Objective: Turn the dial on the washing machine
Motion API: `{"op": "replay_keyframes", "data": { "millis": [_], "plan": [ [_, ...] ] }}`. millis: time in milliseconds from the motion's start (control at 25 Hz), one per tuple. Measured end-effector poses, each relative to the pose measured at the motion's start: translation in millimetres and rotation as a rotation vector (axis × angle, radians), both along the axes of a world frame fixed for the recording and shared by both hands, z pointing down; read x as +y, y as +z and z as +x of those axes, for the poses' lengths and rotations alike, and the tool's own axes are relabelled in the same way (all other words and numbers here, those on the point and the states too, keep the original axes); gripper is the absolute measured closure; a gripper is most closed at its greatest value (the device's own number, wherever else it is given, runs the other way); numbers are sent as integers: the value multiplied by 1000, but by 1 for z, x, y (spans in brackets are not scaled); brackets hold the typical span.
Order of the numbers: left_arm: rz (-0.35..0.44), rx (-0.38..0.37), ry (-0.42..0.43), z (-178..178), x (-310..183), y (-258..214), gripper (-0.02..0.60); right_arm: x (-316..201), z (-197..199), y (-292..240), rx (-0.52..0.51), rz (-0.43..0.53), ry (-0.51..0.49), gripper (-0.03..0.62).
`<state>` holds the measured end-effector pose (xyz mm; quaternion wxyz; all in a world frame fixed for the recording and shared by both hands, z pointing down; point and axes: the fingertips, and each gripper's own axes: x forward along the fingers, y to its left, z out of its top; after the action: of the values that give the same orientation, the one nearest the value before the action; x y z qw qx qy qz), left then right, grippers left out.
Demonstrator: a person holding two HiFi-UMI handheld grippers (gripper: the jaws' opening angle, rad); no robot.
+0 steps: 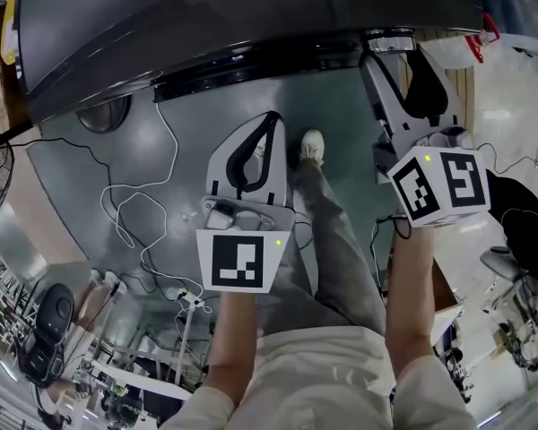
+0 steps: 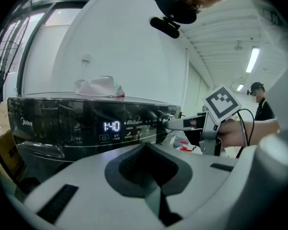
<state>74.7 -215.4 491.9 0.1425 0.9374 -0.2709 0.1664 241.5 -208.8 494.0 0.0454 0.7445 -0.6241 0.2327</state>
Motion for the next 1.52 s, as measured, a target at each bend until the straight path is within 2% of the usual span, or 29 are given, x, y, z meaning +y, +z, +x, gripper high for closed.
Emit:
{"op": "replay_keyframes", "data": {
  "millis": [720,880,1240,1360,1520],
  "plan": [
    [0,0,4,-2,0,2,569,1,2,5,-325,68,63,318],
    [3,3,3,-2,-1,1,569,-4,-2,4,-404,107,37,318],
    [8,1,8,-1,0,1,569,-3,-1,7,-594,166,83,318],
    [8,4,4,-1,-2,-1,569,-3,0,6,-548,152,85,316],
    [7,6,0,-2,-4,-2,569,-3,1,5,-375,75,91,315]
  ]
}}
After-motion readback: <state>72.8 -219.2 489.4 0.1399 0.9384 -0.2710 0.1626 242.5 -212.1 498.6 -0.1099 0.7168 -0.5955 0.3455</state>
